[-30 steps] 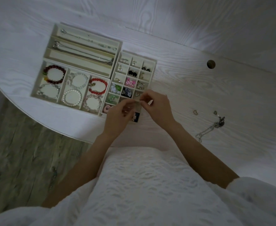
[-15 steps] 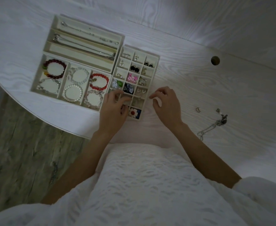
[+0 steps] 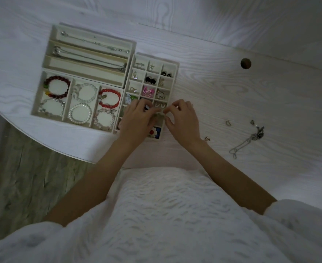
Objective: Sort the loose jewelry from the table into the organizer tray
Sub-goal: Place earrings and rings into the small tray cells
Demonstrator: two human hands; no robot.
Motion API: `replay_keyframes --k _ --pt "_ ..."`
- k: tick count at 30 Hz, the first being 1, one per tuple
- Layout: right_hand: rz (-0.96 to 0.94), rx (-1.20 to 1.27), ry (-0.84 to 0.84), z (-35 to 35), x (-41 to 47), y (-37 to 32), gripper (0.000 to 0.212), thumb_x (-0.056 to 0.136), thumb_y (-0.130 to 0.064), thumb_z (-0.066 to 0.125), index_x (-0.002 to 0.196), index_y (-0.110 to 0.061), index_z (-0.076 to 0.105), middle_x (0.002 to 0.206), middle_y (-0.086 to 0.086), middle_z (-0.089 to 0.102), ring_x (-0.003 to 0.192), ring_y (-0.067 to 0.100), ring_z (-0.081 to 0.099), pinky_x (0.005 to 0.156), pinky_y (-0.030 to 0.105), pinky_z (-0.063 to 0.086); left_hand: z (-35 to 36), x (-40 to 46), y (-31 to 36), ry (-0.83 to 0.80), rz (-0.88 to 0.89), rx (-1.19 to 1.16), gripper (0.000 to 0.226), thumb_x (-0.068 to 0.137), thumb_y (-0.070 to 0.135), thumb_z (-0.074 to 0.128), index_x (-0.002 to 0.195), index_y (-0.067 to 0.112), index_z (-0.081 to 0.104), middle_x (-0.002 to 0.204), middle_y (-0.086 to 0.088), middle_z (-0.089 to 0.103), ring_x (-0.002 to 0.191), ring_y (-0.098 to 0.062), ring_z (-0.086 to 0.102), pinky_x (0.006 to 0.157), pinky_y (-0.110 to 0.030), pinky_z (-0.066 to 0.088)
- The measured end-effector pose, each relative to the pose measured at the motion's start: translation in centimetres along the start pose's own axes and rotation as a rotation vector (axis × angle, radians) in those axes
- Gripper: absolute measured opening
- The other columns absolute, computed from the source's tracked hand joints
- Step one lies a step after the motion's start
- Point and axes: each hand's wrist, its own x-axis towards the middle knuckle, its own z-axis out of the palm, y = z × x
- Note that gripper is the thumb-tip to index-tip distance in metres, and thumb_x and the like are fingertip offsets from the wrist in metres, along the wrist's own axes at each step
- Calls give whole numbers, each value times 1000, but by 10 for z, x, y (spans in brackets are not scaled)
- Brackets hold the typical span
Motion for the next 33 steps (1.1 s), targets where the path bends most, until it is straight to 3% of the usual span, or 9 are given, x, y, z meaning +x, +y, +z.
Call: replay_keyframes --k 4,8,13,17,23,27,33 --pt "7 4 -8 0 0 0 12 78 -11 69 90 -11 68 92 9 58 83 25 52 71 32 44 3 6 1 -4 -25 28 13 80 18 70 90 12 71 86 -9 59 80 -26 52 68 -27 33" --pt "2 10 0 0 0 1 12 78 -10 68 90 -11 68 92 9 58 83 25 52 71 31 43 2 7 -3 1 -5 27 8 76 14 75 81 11 70 81 -8 60 76 -26 52 65 -32 39" --pt "9 30 7 -1 0 0 13 77 -8 68 89 -11 68 91 10 58 82 25 52 71 30 42 5 4 0 21 -114 -13 21 81 32 70 84 11 67 85 -8 60 79 -25 54 68 -33 42" --pt "9 39 12 -2 0 0 13 76 -6 67 88 -11 68 91 10 58 82 25 52 71 28 40 10 12 3 -16 -184 25 29 75 33 76 93 11 66 93 -8 63 83 -25 56 67 -31 42" --pt "20 45 4 -2 0 1 12 76 -6 67 87 -11 68 91 9 58 83 25 52 69 25 37 12 6 -4 23 -138 6 20 72 19 78 87 10 68 87 -9 61 78 -27 55 65 -31 41" --pt "-3 65 1 -2 1 1 11 76 -8 68 87 -9 67 91 10 59 83 26 53 69 32 46 8 2 -7 73 -69 -21 6 80 17 70 84 13 71 85 -6 63 77 -27 54 66 -34 41" --pt "-3 82 -21 1 1 -3 22 75 -31 74 83 -12 66 88 8 59 81 23 52 71 32 45 3 -1 -5 74 16 87 11 80 26 67 85 20 75 77 0 70 70 -24 59 66 -31 38"
